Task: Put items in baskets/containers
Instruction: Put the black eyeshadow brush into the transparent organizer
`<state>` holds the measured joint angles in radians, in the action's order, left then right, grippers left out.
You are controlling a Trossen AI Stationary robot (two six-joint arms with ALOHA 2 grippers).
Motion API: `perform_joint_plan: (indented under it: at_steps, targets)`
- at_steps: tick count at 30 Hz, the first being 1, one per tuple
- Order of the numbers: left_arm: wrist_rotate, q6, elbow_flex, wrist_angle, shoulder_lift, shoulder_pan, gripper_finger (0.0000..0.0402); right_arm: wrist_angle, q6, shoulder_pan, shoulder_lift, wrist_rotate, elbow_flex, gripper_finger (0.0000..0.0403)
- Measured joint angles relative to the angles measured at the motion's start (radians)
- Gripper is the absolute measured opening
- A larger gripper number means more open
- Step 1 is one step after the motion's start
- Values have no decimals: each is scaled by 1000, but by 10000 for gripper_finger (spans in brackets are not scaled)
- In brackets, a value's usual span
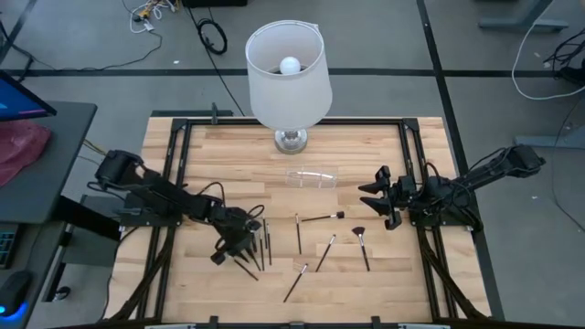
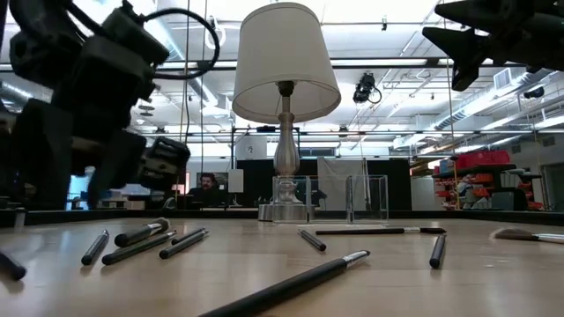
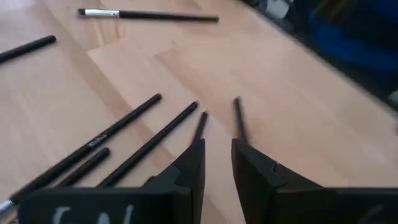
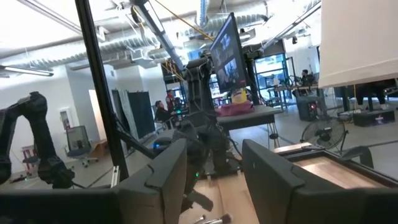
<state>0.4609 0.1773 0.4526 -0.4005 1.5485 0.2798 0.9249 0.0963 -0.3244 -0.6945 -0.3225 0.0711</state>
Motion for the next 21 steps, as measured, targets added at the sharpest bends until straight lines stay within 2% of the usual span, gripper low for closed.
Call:
perform_joint_plan:
  at_steps: [5, 8, 11, 14, 17, 19, 21]
  targets:
    - [0, -87, 1, 56, -95, 46, 81, -1, 0, 0, 0, 0, 0, 159]
    - [-48, -130, 0, 81, -131, 95, 88, -1, 0, 0, 0, 0, 0, 159]
    - [-177, -176, 0, 161, -144, 148, 98, 0, 0, 0, 0, 0, 0, 159]
    - [-380, -196, -11, 184, -142, 212, 106, 0, 1, 0, 0, 1, 0, 159]
    - [-565, -221, -50, 79, -133, 268, 107, 1, 1, 0, 0, 1, 0, 159]
    - [-615, -224, -93, -24, -133, 303, 103, 0, 5, 0, 0, 1, 0, 159]
    - [-620, -225, -133, -125, -134, 333, 99, 0, 25, 0, 0, 1, 0, 159]
